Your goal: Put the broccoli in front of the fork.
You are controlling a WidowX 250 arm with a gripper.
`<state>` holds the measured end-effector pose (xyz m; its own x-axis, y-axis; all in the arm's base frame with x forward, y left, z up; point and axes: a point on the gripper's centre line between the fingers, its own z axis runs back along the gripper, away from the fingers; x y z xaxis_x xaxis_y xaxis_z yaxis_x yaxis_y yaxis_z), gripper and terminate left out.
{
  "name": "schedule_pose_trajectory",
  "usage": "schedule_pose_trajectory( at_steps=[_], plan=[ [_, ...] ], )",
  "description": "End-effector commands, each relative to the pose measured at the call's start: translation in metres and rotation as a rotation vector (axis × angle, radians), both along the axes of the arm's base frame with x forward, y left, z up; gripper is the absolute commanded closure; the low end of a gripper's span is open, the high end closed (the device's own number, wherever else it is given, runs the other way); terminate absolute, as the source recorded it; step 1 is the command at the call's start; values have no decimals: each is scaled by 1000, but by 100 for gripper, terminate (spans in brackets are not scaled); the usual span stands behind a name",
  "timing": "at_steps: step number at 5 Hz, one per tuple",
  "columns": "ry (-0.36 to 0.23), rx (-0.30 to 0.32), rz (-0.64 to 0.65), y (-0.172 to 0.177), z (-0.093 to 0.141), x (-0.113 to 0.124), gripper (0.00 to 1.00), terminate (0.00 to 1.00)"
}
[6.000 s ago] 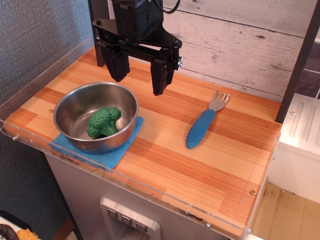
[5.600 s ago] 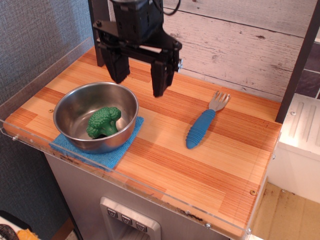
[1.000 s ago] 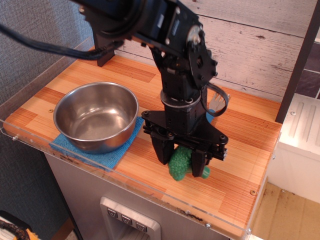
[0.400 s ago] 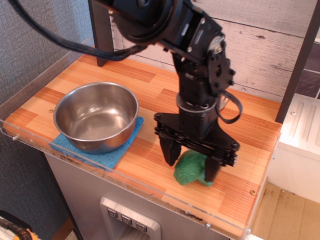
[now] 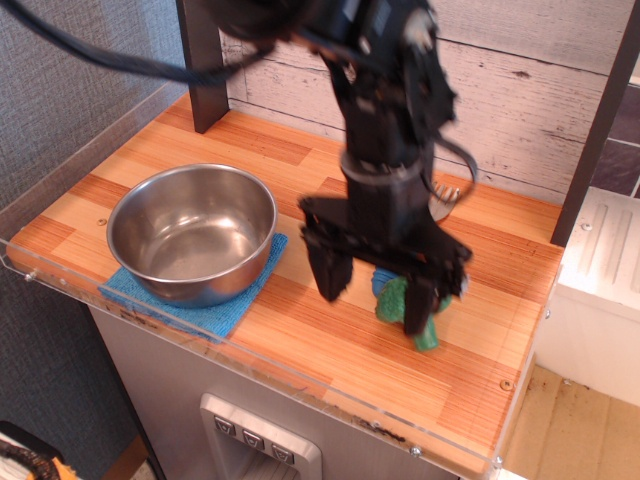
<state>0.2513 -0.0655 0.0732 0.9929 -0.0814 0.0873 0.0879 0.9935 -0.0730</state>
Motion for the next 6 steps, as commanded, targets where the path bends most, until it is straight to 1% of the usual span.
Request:
schedule_pose_trajectory(
  at_steps=[1,2,3,4,5,6],
  plan=[
    [-103,12,73,44,55,1,0,0],
    [-85,30,103,66,55,3,0,0],
    [-68,54,91,70,54,5,0,0],
    [-68,70,81,75,54,5,0,0],
    [-53,131,29,85,49,3,0,0],
    [-53,131,29,85,49,3,0,100]
  ],
)
